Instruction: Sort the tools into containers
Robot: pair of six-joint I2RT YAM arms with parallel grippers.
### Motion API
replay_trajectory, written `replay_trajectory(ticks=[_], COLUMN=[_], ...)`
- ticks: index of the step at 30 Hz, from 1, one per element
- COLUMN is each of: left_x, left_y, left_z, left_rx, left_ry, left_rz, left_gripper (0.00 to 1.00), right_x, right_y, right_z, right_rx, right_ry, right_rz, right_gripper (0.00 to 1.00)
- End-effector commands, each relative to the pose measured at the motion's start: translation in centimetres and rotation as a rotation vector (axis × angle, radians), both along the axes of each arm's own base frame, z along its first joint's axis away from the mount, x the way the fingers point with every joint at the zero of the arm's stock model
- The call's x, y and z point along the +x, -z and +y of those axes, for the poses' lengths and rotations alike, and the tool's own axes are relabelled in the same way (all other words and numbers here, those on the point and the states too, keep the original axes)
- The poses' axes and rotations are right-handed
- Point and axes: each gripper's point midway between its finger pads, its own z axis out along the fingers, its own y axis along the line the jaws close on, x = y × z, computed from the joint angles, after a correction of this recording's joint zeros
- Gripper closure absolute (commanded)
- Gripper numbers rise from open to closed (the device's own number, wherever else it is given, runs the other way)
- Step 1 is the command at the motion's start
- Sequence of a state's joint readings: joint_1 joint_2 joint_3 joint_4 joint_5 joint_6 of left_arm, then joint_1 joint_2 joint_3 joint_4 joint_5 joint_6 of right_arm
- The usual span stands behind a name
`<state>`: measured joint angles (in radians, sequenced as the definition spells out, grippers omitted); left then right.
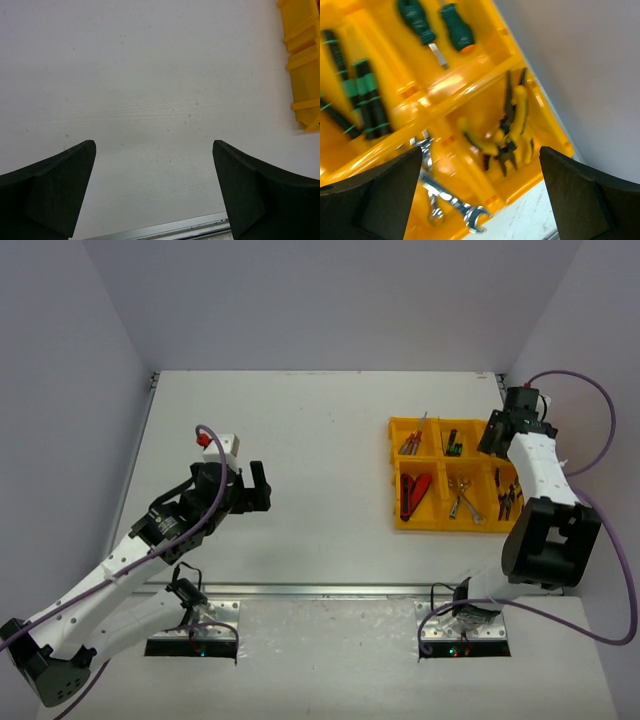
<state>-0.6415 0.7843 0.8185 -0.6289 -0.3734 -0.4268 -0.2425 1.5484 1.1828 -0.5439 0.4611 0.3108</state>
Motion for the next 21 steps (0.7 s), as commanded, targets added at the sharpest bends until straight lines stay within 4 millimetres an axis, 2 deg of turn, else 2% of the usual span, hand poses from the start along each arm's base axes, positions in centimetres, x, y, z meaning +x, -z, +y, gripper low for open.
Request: replay_trajectory(ticks=[1, 2, 3, 4, 6, 8, 9, 11, 13, 16, 17, 21], left_x=[1.3, 1.4, 1.6, 1.6, 1.6, 1.5, 1.4, 1.0, 0.5, -0.2, -0.9, -3.0], left_y=[-1.6, -1.8, -2.5, -2.8, -4.1, -6.3, -7.7, -9.0, -11.1, -12.6, -13.5, -14.6], left_z=[2.3, 3.0, 3.8, 4.3, 5.3, 6.3, 6.9, 8.0, 8.8, 10.2, 11.1, 13.6], left_rx=[0.024, 0.019, 0.012, 0.012, 0.003, 0.004, 0.003, 0.02, 0.02, 0.029, 0.028, 0.017], left_ry=[-0.164, -0.209, -0.257, -0.285, -0.333, -0.367, -0.391, -0.425, -0.438, -0.474, -0.499, -0.546], left_rz=[-0.049, -0.054, -0.071, -0.077, -0.111, -0.159, -0.191, -0.219, -0.259, -0.301, -0.328, -0.409], left_gripper=[0.0, 0.0, 0.0, 0.0, 0.0, 0.0, 0.0, 0.0, 0.0, 0.0, 0.0, 0.0], right_x=[1.6, 1.1, 0.9, 0.6, -1.5, -3.9, -5.0, -7.1, -9.7, -12.8, -14.6, -19.6], right_y=[-6.1, -7.3, -8.0, -9.0, -10.2, -12.6, -12.8, -13.3, -14.8, -16.5, -17.2, -19.8], right_z=[6.3, 8.1, 10.8, 12.3, 16.0, 18.4, 18.9, 18.9, 18.3, 17.7, 17.1, 13.8], right_rx=[0.057, 0.061, 0.069, 0.081, 0.156, 0.227, 0.243, 0.248, 0.213, 0.201, 0.184, 0.05], right_ry=[-0.203, -0.264, -0.347, -0.397, -0.517, -0.62, -0.641, -0.653, -0.647, -0.631, -0.618, -0.542], right_rz=[-0.175, -0.2, -0.217, -0.246, -0.318, -0.431, -0.461, -0.506, -0.555, -0.606, -0.607, -0.626], right_gripper=[0.01, 0.01, 0.01, 0.01, 0.01, 0.01, 0.01, 0.01, 0.01, 0.01, 0.01, 0.01])
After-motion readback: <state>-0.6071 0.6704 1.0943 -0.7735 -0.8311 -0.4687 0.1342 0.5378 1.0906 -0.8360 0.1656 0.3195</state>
